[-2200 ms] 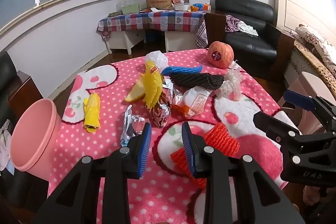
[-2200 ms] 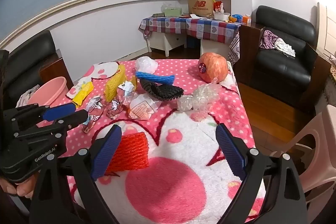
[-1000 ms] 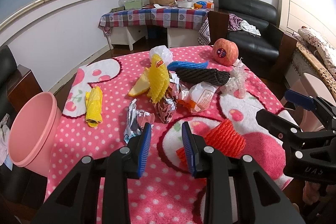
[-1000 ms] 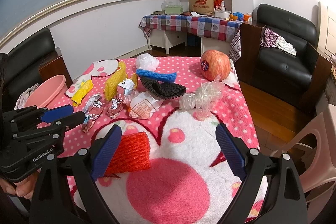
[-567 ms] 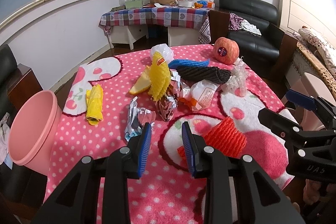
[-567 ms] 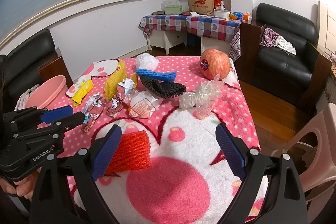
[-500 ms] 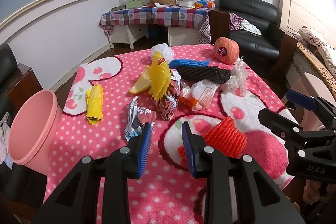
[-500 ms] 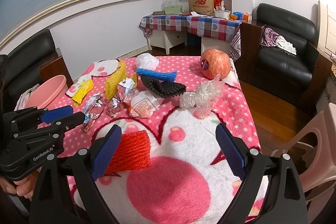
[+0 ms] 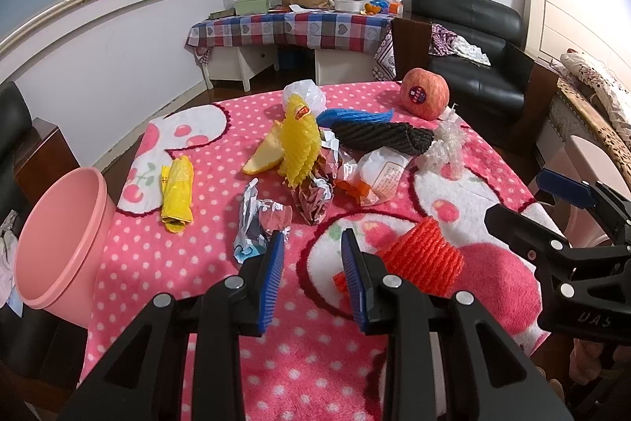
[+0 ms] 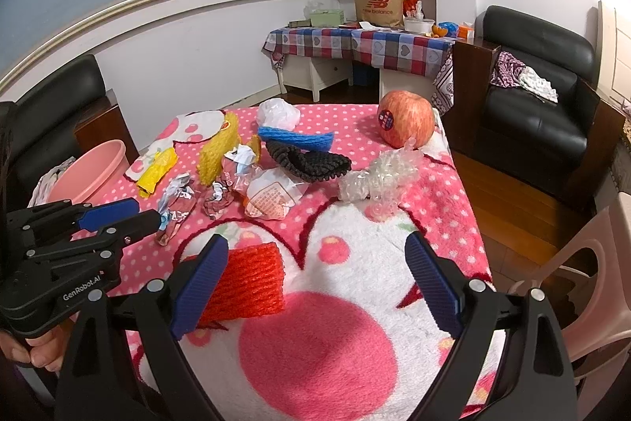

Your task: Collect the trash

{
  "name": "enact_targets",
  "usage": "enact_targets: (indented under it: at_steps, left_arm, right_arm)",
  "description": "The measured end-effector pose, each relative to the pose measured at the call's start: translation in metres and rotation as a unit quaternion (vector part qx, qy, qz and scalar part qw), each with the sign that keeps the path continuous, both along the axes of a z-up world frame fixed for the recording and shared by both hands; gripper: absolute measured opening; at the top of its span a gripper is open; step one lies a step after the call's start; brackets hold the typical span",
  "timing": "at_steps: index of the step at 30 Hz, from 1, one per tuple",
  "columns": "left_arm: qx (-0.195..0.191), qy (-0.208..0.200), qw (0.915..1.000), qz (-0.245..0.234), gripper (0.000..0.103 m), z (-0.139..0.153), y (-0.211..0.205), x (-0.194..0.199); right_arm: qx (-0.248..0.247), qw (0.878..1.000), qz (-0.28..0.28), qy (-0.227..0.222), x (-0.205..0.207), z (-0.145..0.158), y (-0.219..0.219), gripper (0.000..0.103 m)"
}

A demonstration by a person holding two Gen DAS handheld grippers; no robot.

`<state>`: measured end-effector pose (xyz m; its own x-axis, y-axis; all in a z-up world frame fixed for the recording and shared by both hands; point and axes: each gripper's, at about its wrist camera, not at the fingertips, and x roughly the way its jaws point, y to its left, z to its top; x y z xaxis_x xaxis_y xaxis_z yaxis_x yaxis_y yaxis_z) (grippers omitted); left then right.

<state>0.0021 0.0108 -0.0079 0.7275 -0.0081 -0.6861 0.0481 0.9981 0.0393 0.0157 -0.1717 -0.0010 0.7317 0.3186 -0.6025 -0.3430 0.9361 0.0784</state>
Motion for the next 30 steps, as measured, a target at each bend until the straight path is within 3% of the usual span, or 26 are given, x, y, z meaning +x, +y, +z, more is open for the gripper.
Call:
enact_targets:
  at_steps: [30]
  left_arm:
    - [-0.002, 0.0, 1.0, -0.001, 0.03, -0.0013, 0.0016, -0.0007]
  right_arm:
    - [0.003, 1.0, 0.003, 0.003, -0.0011, 0.0001, -0.002, 0.091]
